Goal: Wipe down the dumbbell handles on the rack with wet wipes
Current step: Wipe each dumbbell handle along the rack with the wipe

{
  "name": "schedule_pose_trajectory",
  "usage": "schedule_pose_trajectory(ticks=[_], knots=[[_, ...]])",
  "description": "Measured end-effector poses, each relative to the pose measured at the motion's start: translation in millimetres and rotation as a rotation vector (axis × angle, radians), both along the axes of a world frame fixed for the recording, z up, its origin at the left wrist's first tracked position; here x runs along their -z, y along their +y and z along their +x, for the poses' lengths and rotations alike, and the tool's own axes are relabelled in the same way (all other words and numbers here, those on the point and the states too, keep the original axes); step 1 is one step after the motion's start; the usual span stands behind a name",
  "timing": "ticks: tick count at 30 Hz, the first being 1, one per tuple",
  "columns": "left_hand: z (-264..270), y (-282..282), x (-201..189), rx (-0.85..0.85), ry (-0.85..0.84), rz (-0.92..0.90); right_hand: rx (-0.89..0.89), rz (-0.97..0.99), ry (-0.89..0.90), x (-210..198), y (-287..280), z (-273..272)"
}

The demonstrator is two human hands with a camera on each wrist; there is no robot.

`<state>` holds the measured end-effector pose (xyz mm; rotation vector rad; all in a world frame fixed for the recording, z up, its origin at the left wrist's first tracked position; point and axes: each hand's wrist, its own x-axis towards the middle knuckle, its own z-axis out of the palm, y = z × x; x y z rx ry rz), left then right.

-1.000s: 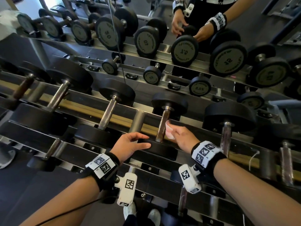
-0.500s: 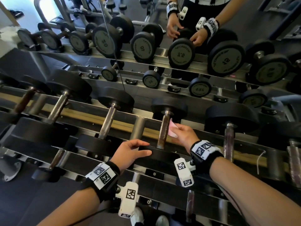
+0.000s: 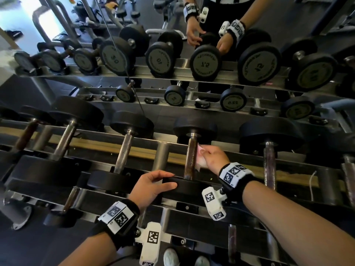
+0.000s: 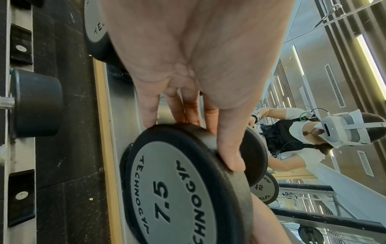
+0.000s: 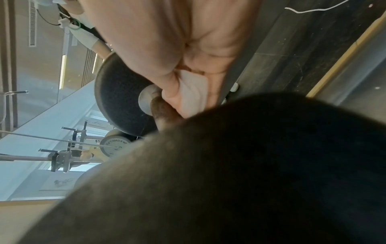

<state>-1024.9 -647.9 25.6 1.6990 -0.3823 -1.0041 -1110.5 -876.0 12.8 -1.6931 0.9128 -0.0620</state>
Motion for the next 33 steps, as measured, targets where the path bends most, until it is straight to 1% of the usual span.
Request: schedule_pose_trajectory(ticks=[4, 8, 11, 13, 15, 18, 19, 20, 22, 25, 27, 29, 31, 32, 33], knots=[[0.1, 0.2, 1.6, -0.008, 0.018, -0.015, 0.012, 0.030, -0.041, 2.9, 3.4, 0.8], [1.2, -1.5, 2.0, -0.027, 0.013, -0.003, -0.059, 0.057, -0.088, 7.4, 5.7, -12.8], [0.9, -2.1, 1.1, -0.033, 0.034, -0.002, -0.179, 0.087, -0.006, 9.5, 6.9, -22.2], [0.5, -2.6, 0.5, -0.038, 0.038, -0.004, -0.196, 0.124, 0.063, 6.0, 6.3, -19.4], [0.2, -3.4, -0.4, -0.040, 0.040, -0.004, -0.133, 0.192, 0.056, 0.1, 3.3, -11.6], [0.3, -4.8, -2.1, -0.044, 0.042, -0.005, 0.022, 0.330, -0.079, -11.2, 0.9, -1.2], [0.1, -5.0, -2.6, -0.044, 0.043, -0.005, 0.054, 0.339, -0.094, -12.8, 1.0, 1.1], [-0.5, -5.3, -3.5, -0.044, 0.045, -0.004, 0.064, 0.325, -0.088, -14.0, 2.6, 1.4], [-1.6, -4.9, -5.3, -0.043, 0.044, -0.005, 0.031, 0.260, -0.054, -13.0, 9.6, -3.2], [-3.1, -4.7, -6.8, -0.047, 0.061, -0.021, -0.111, 0.150, -0.016, -11.2, 19.2, -18.8], [-3.7, -4.5, -6.3, -0.049, 0.062, -0.024, -0.144, 0.157, -0.027, -9.4, 20.5, -24.5], [-3.3, -3.8, -5.5, -0.048, 0.062, -0.022, -0.060, 0.222, -0.071, -8.9, 19.6, -21.2], [-2.5, -3.6, -4.5, -0.039, 0.065, -0.022, 0.094, 0.415, -0.195, -7.7, 17.7, -10.7], [-2.0, -3.5, -4.1, -0.036, 0.064, -0.023, 0.156, 0.477, -0.259, -9.6, 15.7, -5.0], [-1.5, -3.4, -3.5, -0.036, 0.061, -0.021, 0.201, 0.499, -0.298, -9.9, 12.7, 0.5]])
